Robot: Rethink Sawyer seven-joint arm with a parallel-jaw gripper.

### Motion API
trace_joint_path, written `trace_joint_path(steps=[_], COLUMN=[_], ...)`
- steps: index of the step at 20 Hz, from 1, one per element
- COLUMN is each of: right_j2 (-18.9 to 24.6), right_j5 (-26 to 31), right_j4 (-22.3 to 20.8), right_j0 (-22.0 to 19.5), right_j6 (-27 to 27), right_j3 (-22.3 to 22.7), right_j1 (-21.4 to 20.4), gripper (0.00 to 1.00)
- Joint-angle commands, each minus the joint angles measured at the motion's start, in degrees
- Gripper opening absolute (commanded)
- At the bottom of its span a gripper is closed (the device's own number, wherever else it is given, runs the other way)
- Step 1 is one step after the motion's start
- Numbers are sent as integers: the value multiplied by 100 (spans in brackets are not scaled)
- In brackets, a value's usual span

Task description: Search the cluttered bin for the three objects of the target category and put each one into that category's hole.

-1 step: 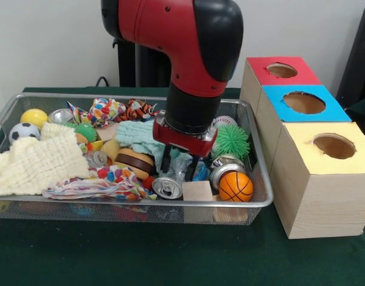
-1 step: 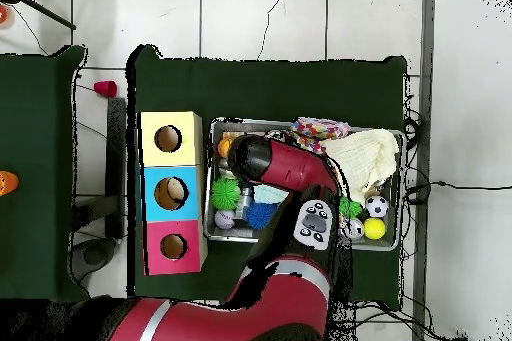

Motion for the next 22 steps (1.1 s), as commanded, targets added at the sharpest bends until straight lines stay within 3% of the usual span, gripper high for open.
trace_joint_path(steps=[1, 6, 11, 15, 22], right_j2=[875, 764, 600, 73, -230], right_j5=[-629, -344, 472, 1376, 1956], right_j4=[189, 258, 335, 134, 64], right_j0=[-245, -117, -76, 152, 210], right_j6=[1174, 1214, 1193, 1142, 1098], right_j3=[552, 505, 567, 214, -97], right_j1=[720, 629, 99, -409, -800], gripper=[0, 0, 0, 0, 0])
